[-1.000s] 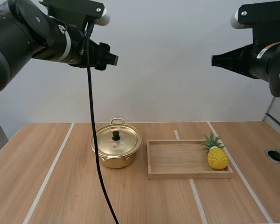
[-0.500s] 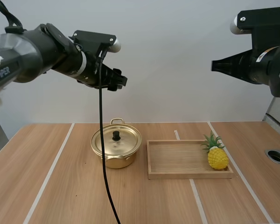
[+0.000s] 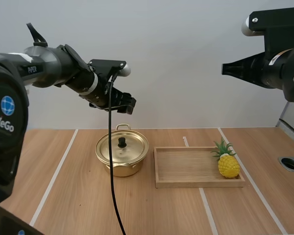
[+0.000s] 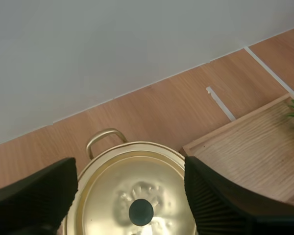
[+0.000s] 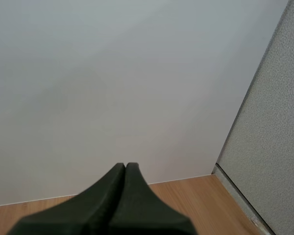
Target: Open the pot, put the pineapple inside, and close it
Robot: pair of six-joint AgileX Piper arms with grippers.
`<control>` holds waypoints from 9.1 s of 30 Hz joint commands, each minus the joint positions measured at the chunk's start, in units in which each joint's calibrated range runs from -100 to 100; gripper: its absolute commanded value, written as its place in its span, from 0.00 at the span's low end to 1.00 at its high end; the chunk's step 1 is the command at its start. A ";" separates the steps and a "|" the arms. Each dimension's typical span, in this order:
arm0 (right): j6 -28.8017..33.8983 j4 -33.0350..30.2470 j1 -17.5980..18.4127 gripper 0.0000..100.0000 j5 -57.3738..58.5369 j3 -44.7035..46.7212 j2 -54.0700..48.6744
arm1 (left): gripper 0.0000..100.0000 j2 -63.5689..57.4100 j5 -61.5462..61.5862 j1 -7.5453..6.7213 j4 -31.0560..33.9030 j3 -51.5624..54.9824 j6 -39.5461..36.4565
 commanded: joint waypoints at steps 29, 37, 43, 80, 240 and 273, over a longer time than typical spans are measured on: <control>0.00 1.89 -0.25 0.00 6.08 -0.02 -0.30 | 1.00 6.28 -6.04 -0.83 3.98 8.54 1.52; -0.37 2.39 -0.25 0.00 7.37 -0.02 -0.30 | 1.00 8.96 -5.81 -0.83 2.15 8.54 1.99; -0.37 2.53 -0.25 0.00 8.48 -0.02 -0.30 | 1.00 10.46 -7.78 -0.83 1.58 8.54 3.23; -0.37 2.43 -0.25 0.00 8.83 -0.02 -0.30 | 0.00 11.71 -7.86 -0.83 0.44 8.54 2.81; -16.86 0.33 -0.25 1.00 -0.41 14.31 41.12 | 0.00 -40.84 -48.03 -0.75 -7.34 -8.74 -3.26; -16.86 -2.85 -0.25 1.00 -13.15 14.31 49.25 | 0.00 -40.84 -48.03 -0.75 -7.34 -8.74 -3.26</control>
